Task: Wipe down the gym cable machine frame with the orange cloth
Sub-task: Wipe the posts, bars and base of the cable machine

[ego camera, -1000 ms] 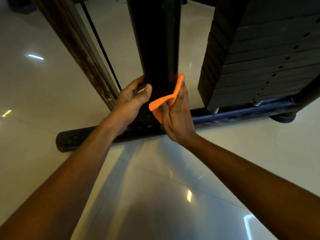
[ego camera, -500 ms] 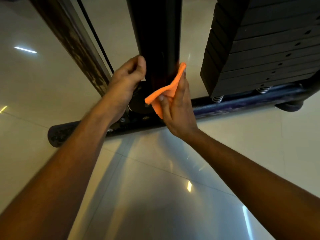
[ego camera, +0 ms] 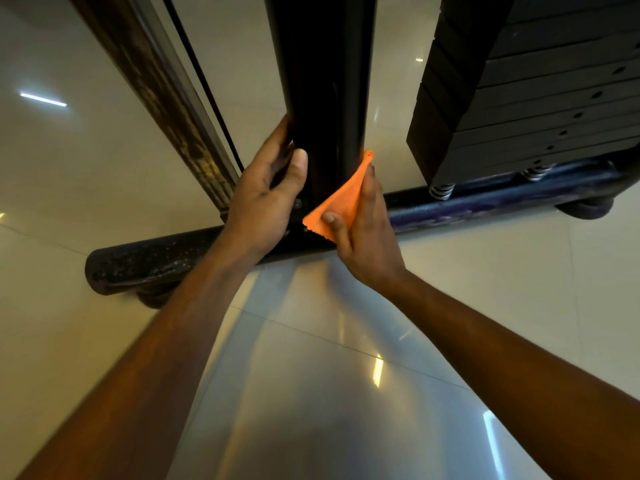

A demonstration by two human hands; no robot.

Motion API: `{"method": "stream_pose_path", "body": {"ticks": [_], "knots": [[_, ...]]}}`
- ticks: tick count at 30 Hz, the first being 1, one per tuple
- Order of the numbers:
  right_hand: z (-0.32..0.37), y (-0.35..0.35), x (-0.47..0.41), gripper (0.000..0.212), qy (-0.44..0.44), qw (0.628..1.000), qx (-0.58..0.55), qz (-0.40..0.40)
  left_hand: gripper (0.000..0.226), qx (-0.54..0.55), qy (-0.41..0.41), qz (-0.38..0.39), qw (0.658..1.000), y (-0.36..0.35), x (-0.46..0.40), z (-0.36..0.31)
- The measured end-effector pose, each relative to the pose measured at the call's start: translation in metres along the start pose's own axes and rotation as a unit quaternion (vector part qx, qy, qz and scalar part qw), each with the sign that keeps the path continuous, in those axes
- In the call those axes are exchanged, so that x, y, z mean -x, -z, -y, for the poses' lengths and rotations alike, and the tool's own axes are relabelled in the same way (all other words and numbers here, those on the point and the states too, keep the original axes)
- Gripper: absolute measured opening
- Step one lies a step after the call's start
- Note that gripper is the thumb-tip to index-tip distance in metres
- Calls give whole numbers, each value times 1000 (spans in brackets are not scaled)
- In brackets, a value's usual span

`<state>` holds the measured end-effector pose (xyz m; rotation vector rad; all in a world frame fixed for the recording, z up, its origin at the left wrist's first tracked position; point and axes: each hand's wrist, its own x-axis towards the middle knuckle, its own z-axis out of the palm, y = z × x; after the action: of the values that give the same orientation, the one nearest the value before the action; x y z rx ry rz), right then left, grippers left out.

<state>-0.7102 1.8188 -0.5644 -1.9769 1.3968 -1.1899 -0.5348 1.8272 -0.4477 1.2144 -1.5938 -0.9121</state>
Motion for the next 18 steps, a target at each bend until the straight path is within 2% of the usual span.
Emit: {"method": "stream_pose_path", "body": {"ticks": [2, 5, 7, 11, 13, 16, 18], "knots": [[-4, 1, 0, 89, 2, 1000, 2, 2, 56, -9, -6, -1, 1000, 1, -1, 0], [10, -6, -4, 81, -36, 997, -58, -45, 59, -29, -19, 6, 999, 1, -1, 3], [9, -11, -4, 86, -38, 997, -43, -51, 62, -59, -23, 10, 998, 1, 1, 10], [-32, -2, 9, 103, 29, 996, 73, 46, 66, -162, -38, 4, 986, 0, 11, 26], [-53, 4, 11, 100, 49, 990, 113, 69, 69, -210, -33, 0, 977, 0, 14, 30], [-52, -4, 14, 89, 23, 997, 72, 18, 73, -247, -52, 3, 968, -2, 16, 33], [-27, -23, 15, 91, -46, 997, 36, -43, 75, -267, -71, -4, 961, -4, 16, 37]]}}
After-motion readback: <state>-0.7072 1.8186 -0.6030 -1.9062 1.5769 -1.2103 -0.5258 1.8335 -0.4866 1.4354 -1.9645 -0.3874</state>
